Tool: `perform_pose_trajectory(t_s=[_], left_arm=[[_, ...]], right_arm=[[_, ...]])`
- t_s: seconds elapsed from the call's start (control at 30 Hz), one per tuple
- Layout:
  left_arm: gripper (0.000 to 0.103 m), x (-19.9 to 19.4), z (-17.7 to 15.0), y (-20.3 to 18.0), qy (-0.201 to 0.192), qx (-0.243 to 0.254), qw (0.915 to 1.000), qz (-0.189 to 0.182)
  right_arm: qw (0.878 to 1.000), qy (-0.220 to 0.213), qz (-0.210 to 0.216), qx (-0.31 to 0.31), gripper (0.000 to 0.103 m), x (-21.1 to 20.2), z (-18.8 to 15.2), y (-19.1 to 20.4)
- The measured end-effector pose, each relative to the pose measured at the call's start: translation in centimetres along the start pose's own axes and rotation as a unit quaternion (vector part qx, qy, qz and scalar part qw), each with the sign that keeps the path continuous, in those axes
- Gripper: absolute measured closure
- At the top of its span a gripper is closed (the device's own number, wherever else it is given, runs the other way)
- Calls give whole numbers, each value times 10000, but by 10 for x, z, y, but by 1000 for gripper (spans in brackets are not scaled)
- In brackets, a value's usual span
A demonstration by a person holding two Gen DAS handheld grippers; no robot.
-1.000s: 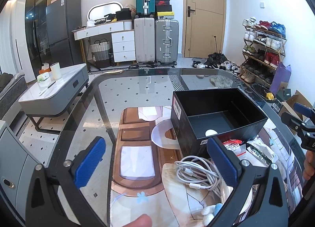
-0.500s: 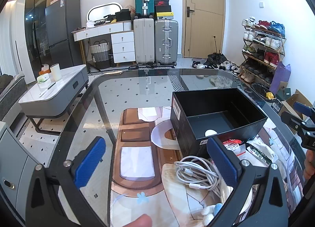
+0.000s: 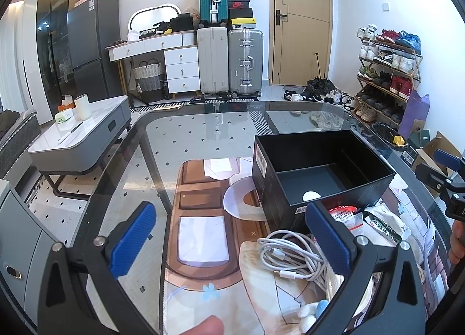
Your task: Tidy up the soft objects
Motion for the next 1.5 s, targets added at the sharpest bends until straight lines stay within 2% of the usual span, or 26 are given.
perform_pose_trajectory(t_s=[0.93, 1.13, 1.5], left_arm=[[0, 0, -1, -1, -4, 31, 10000, 0], [0, 2, -3, -1, 65, 39, 10000, -8], [0, 5, -3, -16, 417, 163, 9982, -390]], right_arm=[[10000, 4, -8, -14, 0, 0, 0, 0], [9999, 121, 60, -89, 0, 2, -2, 3], [9990, 342, 163, -244, 0, 0, 1, 5]])
Point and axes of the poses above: each gripper's, at about its wrist camera, not at the fingertips, and x roughly the way its jaws point, y to its left, z to its top, the point moved 8 cm from there along x, roughly the way its jaws point, and after that the axes turned 3 degrees about z, right-handed, at the moved point
